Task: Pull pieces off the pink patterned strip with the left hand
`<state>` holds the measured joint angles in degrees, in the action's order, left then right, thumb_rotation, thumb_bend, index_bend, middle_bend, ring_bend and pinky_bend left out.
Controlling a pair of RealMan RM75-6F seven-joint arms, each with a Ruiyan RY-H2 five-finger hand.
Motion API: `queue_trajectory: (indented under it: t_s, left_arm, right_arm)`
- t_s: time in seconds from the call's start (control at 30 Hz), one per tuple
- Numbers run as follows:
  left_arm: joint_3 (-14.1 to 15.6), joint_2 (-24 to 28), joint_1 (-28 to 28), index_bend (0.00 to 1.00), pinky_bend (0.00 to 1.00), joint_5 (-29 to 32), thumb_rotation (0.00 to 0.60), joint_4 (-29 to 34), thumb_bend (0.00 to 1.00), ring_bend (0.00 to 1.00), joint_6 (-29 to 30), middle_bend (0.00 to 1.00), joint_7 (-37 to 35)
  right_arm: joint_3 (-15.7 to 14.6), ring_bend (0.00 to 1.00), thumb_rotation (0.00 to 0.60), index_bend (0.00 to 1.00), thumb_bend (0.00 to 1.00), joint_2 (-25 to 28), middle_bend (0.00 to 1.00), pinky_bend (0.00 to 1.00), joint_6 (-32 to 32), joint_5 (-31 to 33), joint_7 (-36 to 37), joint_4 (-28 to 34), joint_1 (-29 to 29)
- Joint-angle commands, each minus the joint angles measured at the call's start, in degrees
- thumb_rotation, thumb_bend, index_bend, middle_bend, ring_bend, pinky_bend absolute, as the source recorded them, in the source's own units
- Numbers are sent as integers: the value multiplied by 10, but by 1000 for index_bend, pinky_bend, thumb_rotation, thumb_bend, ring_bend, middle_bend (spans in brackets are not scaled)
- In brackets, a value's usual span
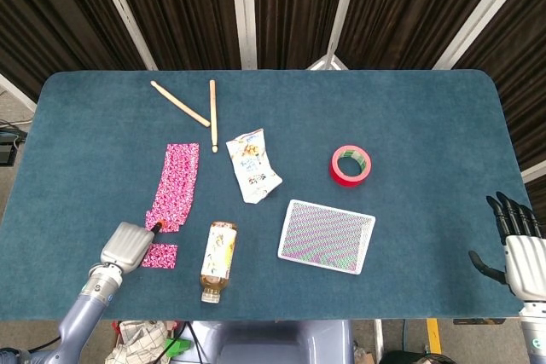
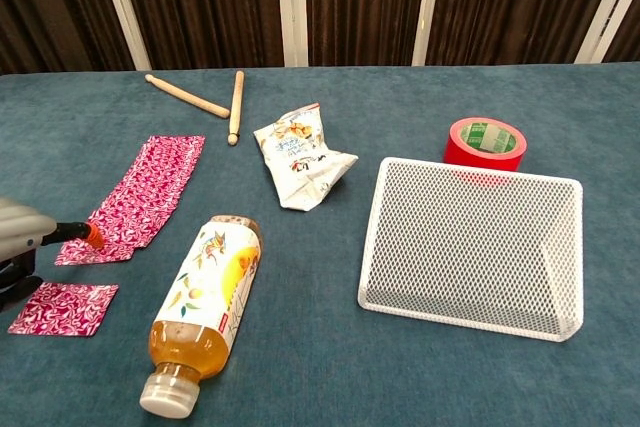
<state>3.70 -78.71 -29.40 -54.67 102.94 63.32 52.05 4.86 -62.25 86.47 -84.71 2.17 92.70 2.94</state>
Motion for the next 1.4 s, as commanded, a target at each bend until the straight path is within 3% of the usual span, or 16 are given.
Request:
queue_trajectory:
  t_s: [0.03, 1.17, 1.4]
  left_arm:
    - [3, -1, -2, 160, 616, 14, 600, 5, 764, 738, 8, 873, 13]
    - [58, 43, 42, 160, 616, 8, 600, -10, 765, 738, 60, 873, -17]
    - [48, 57, 49, 160, 616, -78, 600, -8, 760, 737, 75, 872, -79]
  right_arm:
    - [0, 86, 600, 11, 273, 0, 47, 99, -1, 0, 1, -1, 1]
    - [-1, 86, 600, 11, 273, -2, 47, 99, -4, -1, -4, 1, 2]
    - [-3, 86, 600, 11, 272, -4, 47, 99, -7, -2, -9, 1, 3]
